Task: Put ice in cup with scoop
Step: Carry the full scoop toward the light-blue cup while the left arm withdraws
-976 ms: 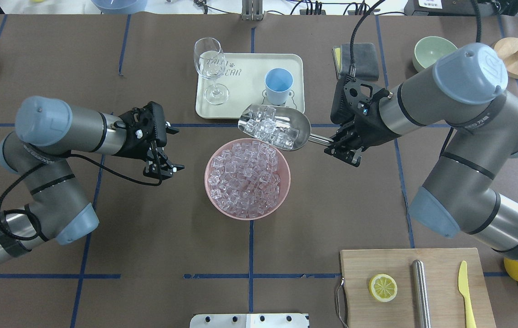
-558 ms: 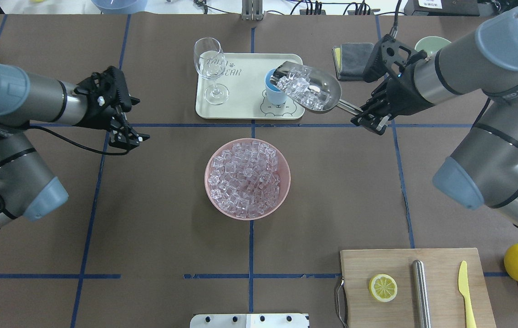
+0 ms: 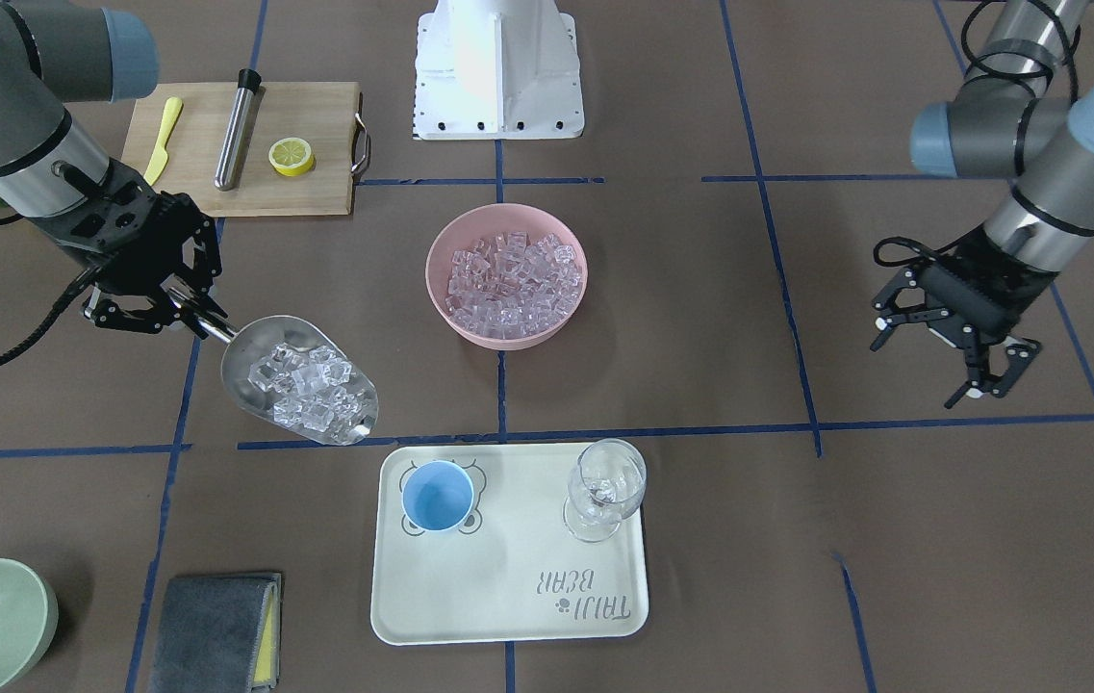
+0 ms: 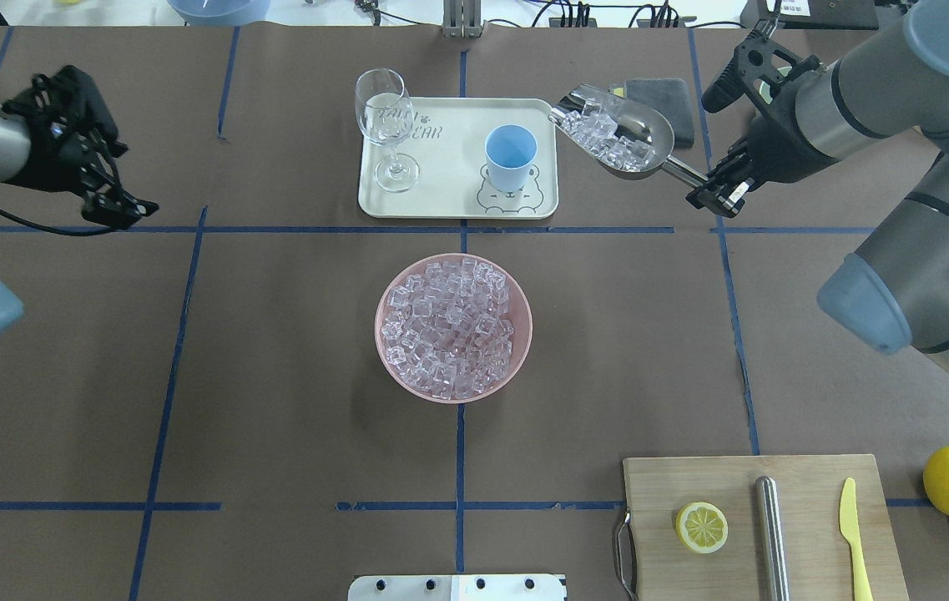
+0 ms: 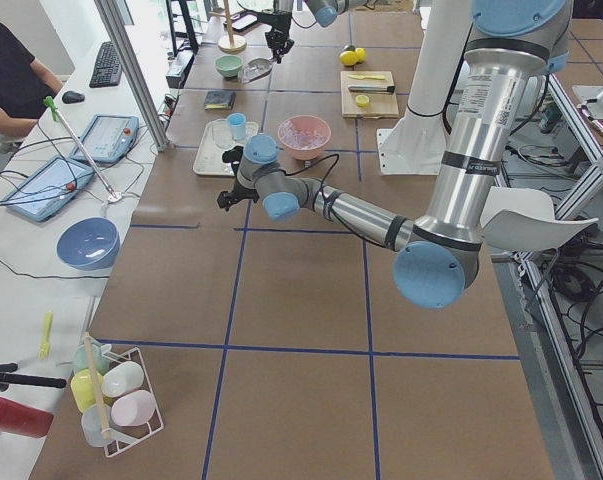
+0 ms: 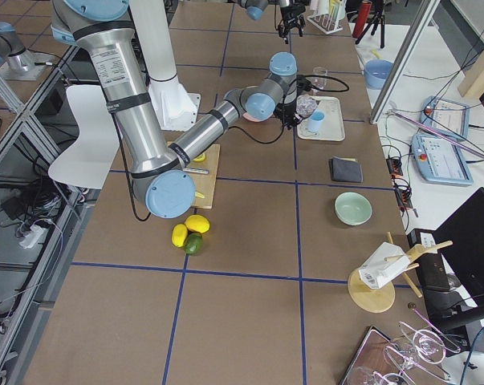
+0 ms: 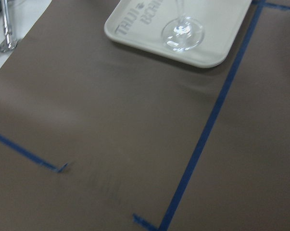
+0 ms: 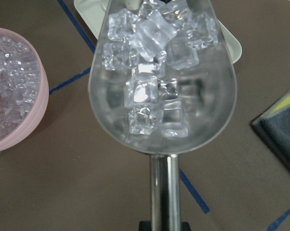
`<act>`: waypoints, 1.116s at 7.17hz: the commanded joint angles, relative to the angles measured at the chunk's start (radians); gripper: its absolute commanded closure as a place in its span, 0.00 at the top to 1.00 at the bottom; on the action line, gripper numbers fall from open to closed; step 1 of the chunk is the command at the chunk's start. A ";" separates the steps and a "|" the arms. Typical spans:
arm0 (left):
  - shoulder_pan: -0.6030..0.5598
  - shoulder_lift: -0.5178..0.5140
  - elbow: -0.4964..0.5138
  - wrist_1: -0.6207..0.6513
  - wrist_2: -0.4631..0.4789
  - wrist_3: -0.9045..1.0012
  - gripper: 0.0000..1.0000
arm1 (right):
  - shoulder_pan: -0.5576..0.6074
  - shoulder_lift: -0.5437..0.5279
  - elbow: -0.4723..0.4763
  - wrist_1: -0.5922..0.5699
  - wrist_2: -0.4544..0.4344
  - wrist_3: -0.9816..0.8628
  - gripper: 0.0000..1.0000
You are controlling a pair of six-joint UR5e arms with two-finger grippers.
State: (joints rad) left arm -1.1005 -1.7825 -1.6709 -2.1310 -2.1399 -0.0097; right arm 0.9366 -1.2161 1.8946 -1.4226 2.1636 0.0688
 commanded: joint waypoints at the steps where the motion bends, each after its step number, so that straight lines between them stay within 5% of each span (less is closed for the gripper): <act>1: -0.201 0.009 -0.035 0.248 -0.101 -0.019 1.00 | -0.011 0.035 -0.006 -0.162 -0.027 -0.004 0.00; 8: -0.283 0.060 -0.029 0.264 -0.089 -0.010 1.00 | -0.076 0.294 -0.175 -0.395 -0.082 0.026 0.00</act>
State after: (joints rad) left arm -1.3765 -1.7235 -1.6982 -1.8669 -2.2289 -0.0201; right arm 0.8751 -0.9428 1.7428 -1.7976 2.0824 0.0842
